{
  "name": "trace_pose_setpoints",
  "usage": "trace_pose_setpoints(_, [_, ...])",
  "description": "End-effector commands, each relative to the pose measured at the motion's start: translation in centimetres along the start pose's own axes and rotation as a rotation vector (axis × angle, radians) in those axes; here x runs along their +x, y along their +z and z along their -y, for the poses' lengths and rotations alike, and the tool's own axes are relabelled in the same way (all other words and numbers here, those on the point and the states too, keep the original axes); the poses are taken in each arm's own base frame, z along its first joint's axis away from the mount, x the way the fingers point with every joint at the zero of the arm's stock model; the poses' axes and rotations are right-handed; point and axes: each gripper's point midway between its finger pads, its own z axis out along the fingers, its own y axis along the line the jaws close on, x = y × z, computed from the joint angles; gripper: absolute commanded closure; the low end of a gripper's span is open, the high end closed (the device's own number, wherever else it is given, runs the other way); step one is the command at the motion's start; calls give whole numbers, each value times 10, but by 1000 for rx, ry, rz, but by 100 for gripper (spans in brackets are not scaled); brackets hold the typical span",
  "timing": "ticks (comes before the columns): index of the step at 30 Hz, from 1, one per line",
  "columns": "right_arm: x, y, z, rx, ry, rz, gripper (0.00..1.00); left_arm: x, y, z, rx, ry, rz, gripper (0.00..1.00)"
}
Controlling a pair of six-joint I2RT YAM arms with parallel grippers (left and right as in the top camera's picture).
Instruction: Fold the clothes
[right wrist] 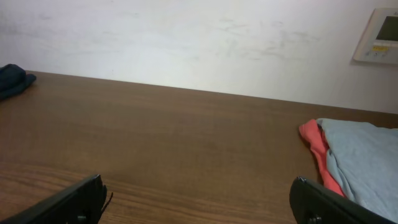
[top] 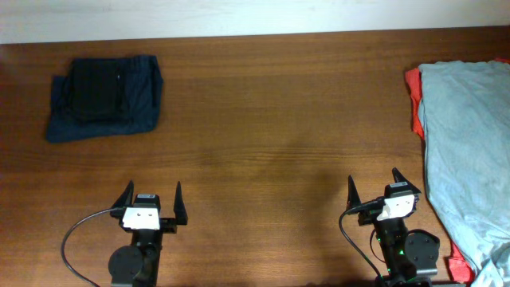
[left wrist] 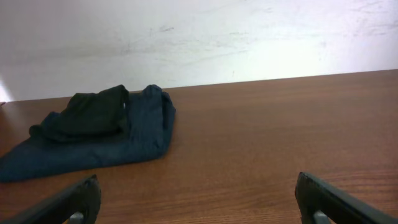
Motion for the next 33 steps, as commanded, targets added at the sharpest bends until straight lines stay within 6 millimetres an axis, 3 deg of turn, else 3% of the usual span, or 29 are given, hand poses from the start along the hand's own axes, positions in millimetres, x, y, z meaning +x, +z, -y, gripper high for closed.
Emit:
trace_pose_setpoints(1, [2, 0, 3, 14, 12, -1, 1, 0, 0, 1, 1, 16, 4, 1])
trace_pose_setpoints(33, [2, 0, 3, 14, 12, -1, 1, 0, 0, 1, 1, 16, 4, 1])
